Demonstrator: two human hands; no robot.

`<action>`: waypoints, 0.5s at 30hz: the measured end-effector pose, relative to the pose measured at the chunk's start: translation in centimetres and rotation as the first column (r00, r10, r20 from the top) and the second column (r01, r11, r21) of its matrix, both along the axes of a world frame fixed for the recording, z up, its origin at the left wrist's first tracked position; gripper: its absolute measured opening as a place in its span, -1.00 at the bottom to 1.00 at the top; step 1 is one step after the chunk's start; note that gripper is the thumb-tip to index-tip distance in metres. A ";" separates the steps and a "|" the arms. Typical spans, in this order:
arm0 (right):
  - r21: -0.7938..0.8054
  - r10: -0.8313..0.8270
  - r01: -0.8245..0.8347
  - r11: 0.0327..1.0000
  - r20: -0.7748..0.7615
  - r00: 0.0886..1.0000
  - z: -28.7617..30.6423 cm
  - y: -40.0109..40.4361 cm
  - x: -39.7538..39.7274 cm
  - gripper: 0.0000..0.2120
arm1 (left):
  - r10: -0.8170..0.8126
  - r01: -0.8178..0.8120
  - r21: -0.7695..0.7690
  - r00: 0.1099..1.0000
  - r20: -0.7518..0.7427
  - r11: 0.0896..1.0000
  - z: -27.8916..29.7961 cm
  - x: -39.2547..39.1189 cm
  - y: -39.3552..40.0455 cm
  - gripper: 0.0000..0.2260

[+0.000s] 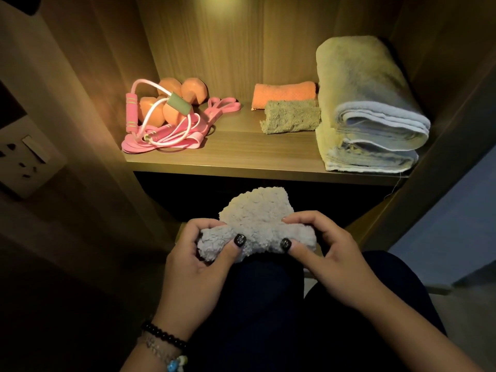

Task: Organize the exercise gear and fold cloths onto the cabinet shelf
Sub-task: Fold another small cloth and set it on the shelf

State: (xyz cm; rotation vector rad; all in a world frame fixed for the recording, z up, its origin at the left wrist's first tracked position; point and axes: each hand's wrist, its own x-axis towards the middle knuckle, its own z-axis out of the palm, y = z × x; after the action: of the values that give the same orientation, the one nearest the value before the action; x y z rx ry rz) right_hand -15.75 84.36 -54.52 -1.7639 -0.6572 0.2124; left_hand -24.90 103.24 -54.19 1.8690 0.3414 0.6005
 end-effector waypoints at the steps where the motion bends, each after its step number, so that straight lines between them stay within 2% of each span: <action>1: 0.014 -0.025 0.025 1.000 -0.019 1.000 0.0 0.1 0.0 -0.82 | 0.007 -0.007 -0.024 1.000 -0.012 1.000 0.1 0.1 -0.1 -0.73; 4: 0.041 -0.096 0.098 0.994 -0.044 0.994 -0.1 0.4 -0.2 -0.79 | 0.012 -0.016 -0.069 0.998 -0.058 0.997 0.3 0.2 -0.5 -0.67; 6: 0.042 -0.133 0.136 0.990 -0.069 0.989 -0.1 0.7 -0.2 -0.82 | 0.038 -0.048 -0.111 0.996 -0.086 0.993 0.4 0.3 -0.6 -0.68; 8: 0.000 -0.200 0.200 0.980 -0.053 0.978 -0.1 1.1 0.2 -0.82 | 0.089 -0.100 -0.085 0.988 -0.130 0.991 0.4 0.4 -0.6 -0.73; 11: -0.072 -0.328 0.334 0.940 0.079 0.941 0.0 1.9 0.6 -0.79 | 0.196 -0.171 0.202 0.974 -0.113 0.964 0.3 0.5 -0.9 -0.81; 13: -0.096 -0.369 0.391 0.915 0.190 0.910 0.2 2.3 0.6 -0.78 | 0.210 -0.189 0.435 0.978 0.000 0.880 0.6 0.5 -1.4 -0.82; 15: -0.090 -0.366 0.416 0.905 0.334 0.869 0.5 2.6 0.5 -0.81 | 0.146 -0.150 0.610 0.988 0.058 0.778 0.8 0.7 -1.8 -0.84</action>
State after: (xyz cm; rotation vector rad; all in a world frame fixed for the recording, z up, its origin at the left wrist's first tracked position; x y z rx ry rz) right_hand -15.25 86.95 -54.03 -2.0675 -0.4931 -0.3092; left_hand -24.20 101.41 -53.35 2.4823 0.3109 0.9056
